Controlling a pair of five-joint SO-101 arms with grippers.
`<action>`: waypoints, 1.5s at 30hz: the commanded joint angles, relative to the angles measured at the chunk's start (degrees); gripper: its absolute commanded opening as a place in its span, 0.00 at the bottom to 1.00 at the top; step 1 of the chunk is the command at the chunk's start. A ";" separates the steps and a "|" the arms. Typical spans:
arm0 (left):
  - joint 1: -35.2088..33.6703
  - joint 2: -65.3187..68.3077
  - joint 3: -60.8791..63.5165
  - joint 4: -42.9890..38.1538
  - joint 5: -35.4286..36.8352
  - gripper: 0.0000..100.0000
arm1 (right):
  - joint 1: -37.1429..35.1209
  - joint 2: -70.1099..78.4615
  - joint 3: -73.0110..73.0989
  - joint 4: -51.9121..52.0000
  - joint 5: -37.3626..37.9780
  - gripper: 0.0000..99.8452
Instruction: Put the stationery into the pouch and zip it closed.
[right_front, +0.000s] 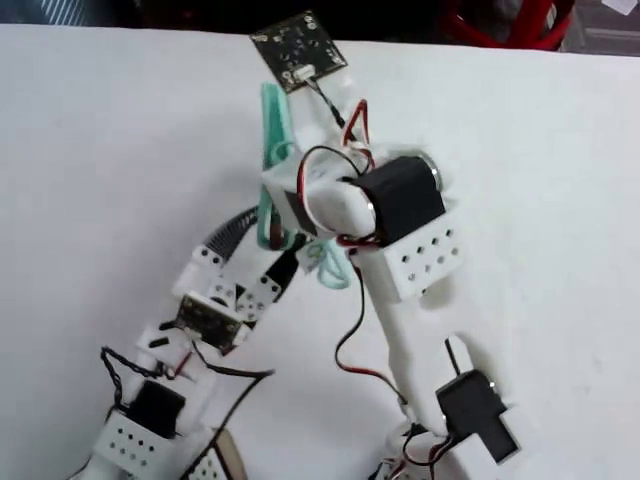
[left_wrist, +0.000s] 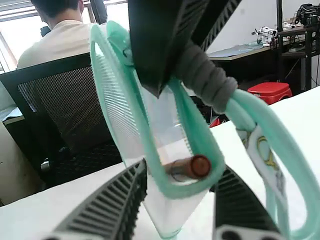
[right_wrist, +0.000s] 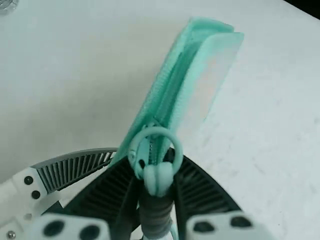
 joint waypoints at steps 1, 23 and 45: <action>-1.10 0.31 0.00 -0.79 1.23 0.19 | -0.92 -4.18 -1.49 0.31 0.18 0.02; -0.40 0.57 -10.99 1.41 13.63 0.07 | 12.44 -4.09 9.41 0.13 3.34 0.07; -3.47 0.75 -10.73 -0.35 16.44 0.11 | -3.03 -14.46 -4.92 0.13 12.84 0.19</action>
